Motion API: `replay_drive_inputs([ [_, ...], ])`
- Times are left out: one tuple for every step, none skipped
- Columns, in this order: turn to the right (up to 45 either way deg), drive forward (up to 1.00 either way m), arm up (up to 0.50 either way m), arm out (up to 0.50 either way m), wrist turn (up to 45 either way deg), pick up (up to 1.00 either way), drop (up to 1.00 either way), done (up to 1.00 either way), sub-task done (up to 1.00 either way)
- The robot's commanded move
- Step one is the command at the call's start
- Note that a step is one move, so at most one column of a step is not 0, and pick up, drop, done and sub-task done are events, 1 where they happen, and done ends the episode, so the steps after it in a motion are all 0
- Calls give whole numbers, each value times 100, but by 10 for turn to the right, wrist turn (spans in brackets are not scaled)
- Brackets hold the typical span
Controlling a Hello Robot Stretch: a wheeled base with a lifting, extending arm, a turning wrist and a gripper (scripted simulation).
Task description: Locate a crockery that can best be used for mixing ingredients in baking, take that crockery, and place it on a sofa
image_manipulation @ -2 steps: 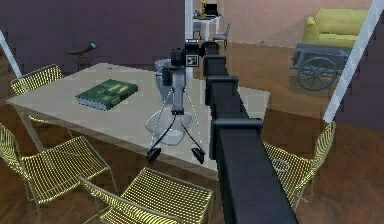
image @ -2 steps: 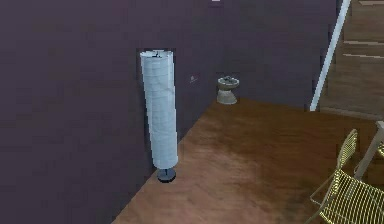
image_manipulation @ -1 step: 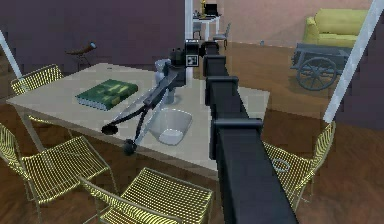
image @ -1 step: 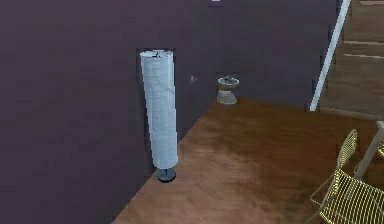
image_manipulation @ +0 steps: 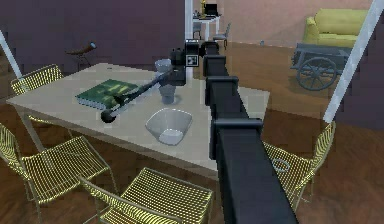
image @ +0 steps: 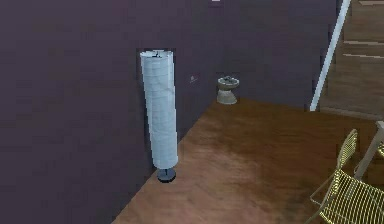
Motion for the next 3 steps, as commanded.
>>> replay_drive_inputs([
  [0, 0, 0, 0, 450, 0, 0, 0, 0],
  [0, 0, 0, 0, 300, 0, 0, 0, 0],
  [0, 0, -24, 0, 0, 0, 0, 0, 0],
])
